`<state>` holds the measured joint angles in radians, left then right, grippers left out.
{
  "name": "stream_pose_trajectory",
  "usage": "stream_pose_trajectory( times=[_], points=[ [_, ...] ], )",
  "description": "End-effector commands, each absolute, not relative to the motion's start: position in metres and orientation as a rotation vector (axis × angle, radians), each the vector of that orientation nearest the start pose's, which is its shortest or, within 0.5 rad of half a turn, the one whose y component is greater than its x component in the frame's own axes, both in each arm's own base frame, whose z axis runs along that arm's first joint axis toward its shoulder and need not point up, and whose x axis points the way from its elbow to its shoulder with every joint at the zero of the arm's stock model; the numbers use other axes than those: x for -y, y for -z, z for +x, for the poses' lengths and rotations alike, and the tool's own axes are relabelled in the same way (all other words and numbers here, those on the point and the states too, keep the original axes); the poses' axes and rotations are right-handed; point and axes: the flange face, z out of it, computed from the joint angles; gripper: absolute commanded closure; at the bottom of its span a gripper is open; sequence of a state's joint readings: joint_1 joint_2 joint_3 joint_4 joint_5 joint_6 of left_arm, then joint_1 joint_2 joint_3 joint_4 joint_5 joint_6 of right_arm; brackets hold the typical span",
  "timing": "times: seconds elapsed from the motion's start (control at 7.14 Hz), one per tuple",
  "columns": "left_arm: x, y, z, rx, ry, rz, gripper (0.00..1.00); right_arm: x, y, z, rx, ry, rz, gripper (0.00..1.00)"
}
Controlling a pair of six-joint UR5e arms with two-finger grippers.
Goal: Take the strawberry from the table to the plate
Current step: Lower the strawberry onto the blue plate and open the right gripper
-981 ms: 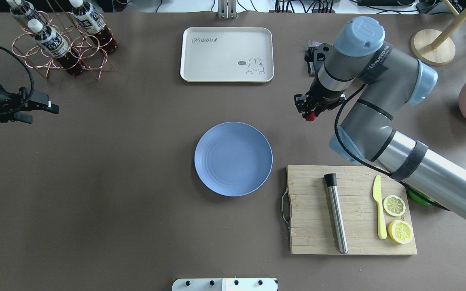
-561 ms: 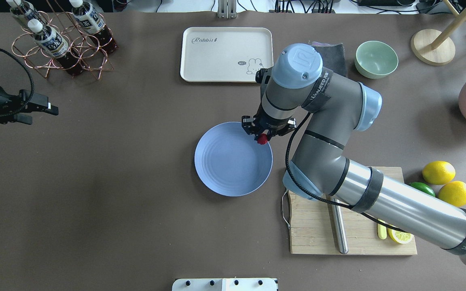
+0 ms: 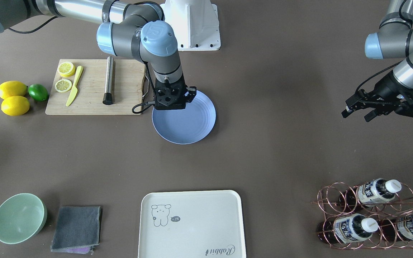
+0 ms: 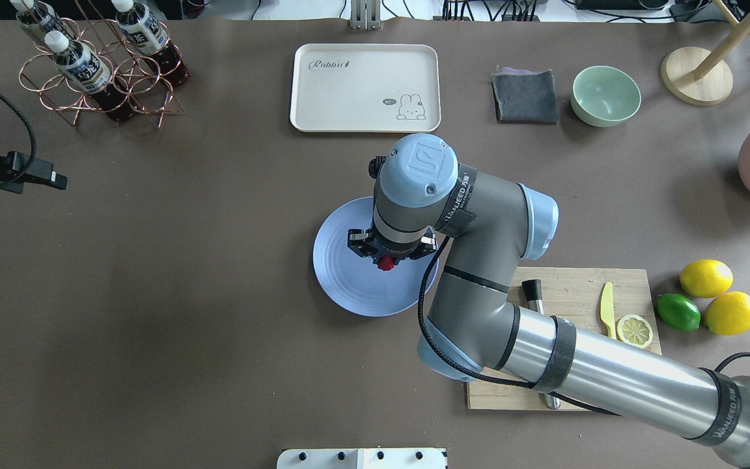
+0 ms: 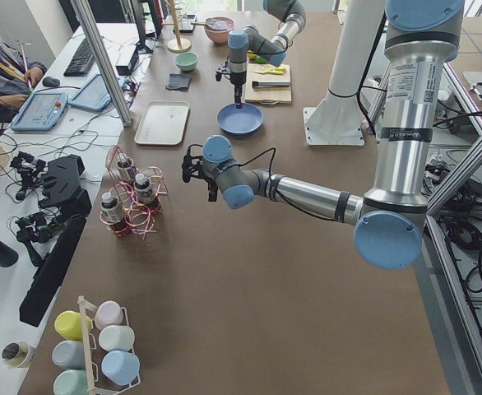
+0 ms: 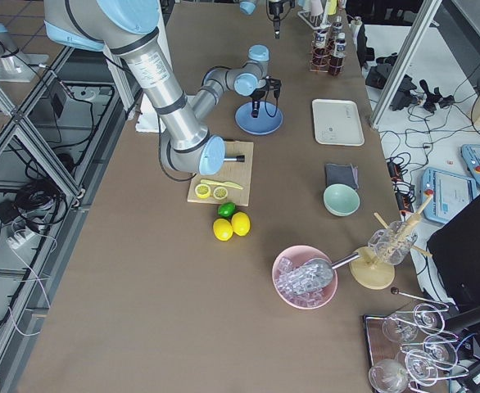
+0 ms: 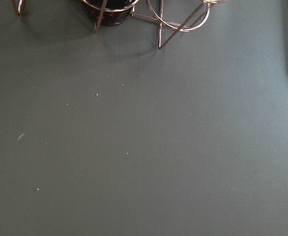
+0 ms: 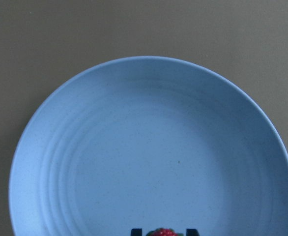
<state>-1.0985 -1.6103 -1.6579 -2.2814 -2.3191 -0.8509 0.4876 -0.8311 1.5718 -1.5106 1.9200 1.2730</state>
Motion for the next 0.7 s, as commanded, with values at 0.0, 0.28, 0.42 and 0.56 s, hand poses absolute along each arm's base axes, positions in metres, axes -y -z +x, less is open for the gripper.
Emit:
stream_pose_trajectory(
  times=[0.0, 0.28, 0.42, 0.56],
  points=[
    [0.489, -0.530, 0.164, -1.011, 0.021, 0.198, 0.03, 0.416, -0.212, -0.599, 0.868, -0.040, 0.014, 1.00],
    [0.481, -0.538, 0.159, -1.005, 0.025, 0.197, 0.03, 0.420, -0.221, -0.606, 0.869, -0.045, 0.016, 1.00],
    [0.480, -0.538, 0.159, -1.009, 0.022, 0.205, 0.03, 0.423, -0.224, -0.605, 0.859, -0.054, 0.030, 1.00],
    [0.480, -0.538, 0.159, -1.008, 0.021, 0.205, 0.03, 0.423, -0.223, -0.605, 0.858, -0.057, 0.032, 1.00]
  ],
)
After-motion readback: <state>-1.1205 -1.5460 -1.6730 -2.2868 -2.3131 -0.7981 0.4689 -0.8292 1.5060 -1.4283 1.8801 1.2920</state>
